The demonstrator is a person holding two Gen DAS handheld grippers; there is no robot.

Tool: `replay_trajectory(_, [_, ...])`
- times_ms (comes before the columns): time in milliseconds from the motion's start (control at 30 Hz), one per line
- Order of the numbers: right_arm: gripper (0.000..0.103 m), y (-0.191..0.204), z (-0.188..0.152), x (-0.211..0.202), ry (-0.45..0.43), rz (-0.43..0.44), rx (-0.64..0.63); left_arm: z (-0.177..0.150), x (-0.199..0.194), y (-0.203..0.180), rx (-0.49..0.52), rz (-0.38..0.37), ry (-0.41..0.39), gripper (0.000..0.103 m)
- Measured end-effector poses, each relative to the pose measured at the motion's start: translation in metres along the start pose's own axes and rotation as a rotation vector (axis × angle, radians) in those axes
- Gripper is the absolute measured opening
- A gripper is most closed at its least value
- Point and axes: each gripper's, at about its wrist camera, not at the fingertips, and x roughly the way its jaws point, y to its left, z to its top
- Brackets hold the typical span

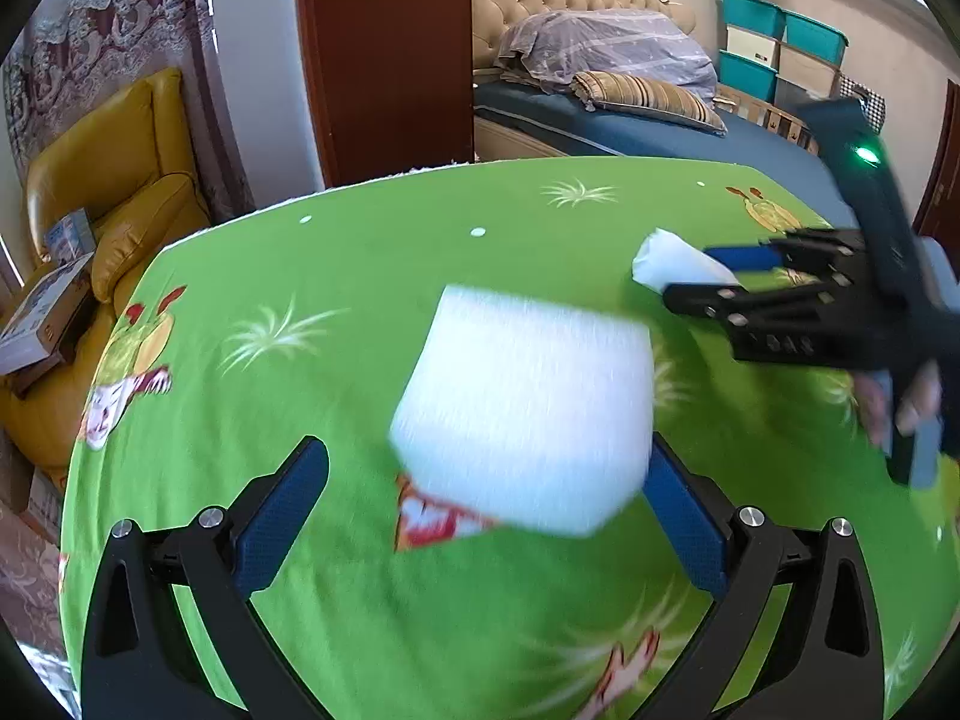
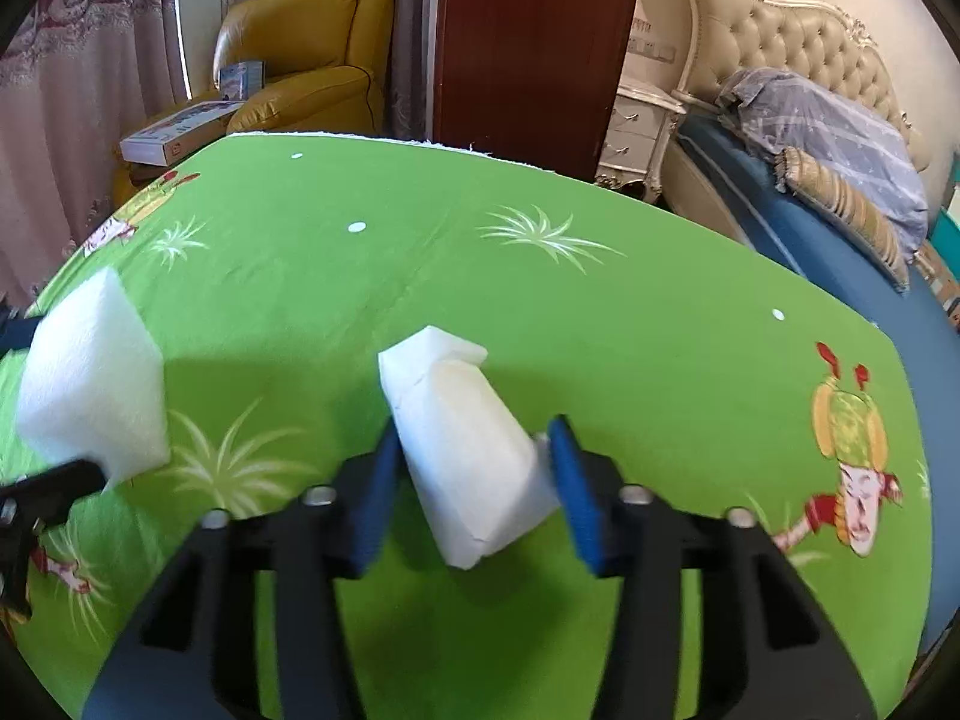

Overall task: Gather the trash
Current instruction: 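Grasp the white foam block with the left tool while the right tool grasps the white paper, then carry the foam block and white paper over the pink wastebasket and open both tools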

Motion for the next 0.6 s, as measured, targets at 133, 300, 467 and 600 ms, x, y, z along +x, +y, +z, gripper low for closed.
replay_trajectory(133, [0.034, -0.001, -0.014, -0.025, -0.030, -0.051, -0.014, 0.001, 0.009, -0.004, -0.002, -0.038, 0.017, 0.068])
replay_trajectory(300, [0.033, -0.002, -0.046, -0.053, -0.061, -0.049, 0.031, -0.006, -0.001, -0.017, 0.031, -0.027, -0.034, 0.064])
replay_trajectory(467, [0.033, 0.002, -0.071, -0.073, -0.076, -0.030, 0.075, -0.017, -0.014, -0.030, 0.044, -0.017, -0.058, 0.064])
replay_trajectory(600, [0.033, 0.008, -0.090, -0.090, -0.090, -0.017, 0.102, -0.026, -0.027, -0.037, 0.040, -0.003, -0.081, 0.064])
